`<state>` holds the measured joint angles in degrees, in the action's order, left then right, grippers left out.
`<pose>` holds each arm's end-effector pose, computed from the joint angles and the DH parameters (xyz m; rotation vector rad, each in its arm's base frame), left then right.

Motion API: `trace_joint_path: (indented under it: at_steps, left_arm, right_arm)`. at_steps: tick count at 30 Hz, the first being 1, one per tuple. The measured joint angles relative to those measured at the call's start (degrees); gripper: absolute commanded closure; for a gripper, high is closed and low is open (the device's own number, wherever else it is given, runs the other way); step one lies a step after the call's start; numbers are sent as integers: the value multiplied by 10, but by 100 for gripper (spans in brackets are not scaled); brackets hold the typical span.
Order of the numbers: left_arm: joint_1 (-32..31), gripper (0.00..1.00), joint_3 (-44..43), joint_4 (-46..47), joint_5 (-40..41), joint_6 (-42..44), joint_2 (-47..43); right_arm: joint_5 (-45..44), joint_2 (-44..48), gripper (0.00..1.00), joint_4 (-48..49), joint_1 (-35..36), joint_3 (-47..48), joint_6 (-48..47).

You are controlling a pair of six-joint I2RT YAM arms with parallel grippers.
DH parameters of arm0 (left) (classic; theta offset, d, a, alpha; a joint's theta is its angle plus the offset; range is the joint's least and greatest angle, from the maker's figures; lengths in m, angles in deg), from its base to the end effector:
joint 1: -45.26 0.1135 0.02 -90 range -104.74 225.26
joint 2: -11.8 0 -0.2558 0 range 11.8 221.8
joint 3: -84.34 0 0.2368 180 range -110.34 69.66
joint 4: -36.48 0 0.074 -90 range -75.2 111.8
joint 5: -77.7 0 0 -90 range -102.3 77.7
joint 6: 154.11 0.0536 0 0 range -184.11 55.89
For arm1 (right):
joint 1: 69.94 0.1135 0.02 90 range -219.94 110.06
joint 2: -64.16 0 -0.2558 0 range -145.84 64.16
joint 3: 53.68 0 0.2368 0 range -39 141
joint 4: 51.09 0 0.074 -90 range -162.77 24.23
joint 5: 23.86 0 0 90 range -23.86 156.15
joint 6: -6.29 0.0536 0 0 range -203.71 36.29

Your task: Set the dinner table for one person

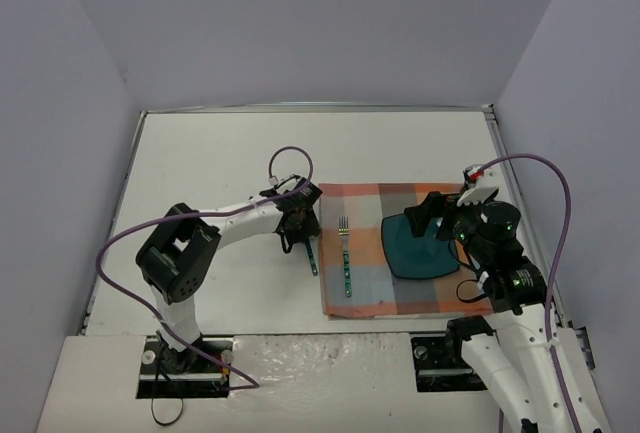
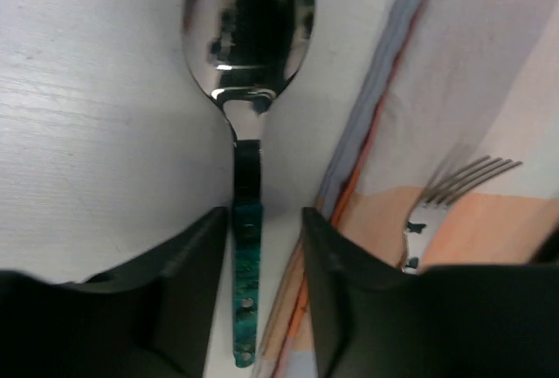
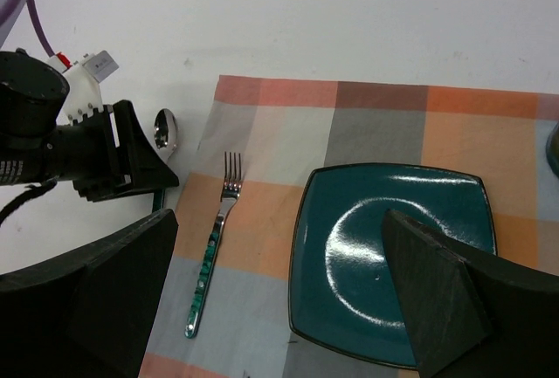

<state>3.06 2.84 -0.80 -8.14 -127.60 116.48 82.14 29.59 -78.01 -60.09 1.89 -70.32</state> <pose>0.2733 -0.2425 0.1568 -0.5296 2.6761 -0.5134 0.1505 0.0411 0.3306 -0.1614 1.6909 0.5380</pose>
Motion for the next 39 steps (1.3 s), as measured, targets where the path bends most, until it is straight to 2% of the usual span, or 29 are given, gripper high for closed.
trace_joint_path:
  at_steps: [2, 6, 12, 15, 20, 24, 27, 32, 36, 39]
  left_arm:
    - [2, 45, 0, 3, -13, -7, -3]
    - [2, 29, -1, -4, -23, -10, -10]
    - [8, 10, 0, -65, -18, 16, -26]
    - [32, 4, 0, -102, -6, 51, -54]
    - [139, 3, 0, -125, 9, 135, -156]
    - [240, 3, 0, -125, 7, 203, -227]
    - [284, 3, 0, -124, 1, 251, -256]
    - [321, 3, 1, -125, -13, 319, -285]
    - [353, 3, 1, -129, -12, 364, -308]
    - [371, 3, 1, -133, 9, 386, -325]
  right_arm:
    - [2, -3, 0, 0, 5, -3, 0]
    - [4, -24, 0, 0, 20, -4, 0]
    - [-4, -87, 0, 17, 64, -5, 7]
    - [-38, -131, 0, 32, 125, -6, 19]
    - [-121, -254, 0, 66, 280, 7, 39]
    - [-178, -375, 3, 87, 362, 46, 55]
    - [-209, -445, 7, 105, 397, 82, 64]
    - [-252, -553, 17, 122, 437, 159, 77]
    - [-277, -633, 34, 133, 449, 214, 85]
    - [-295, -681, 36, 126, 453, 255, 92]
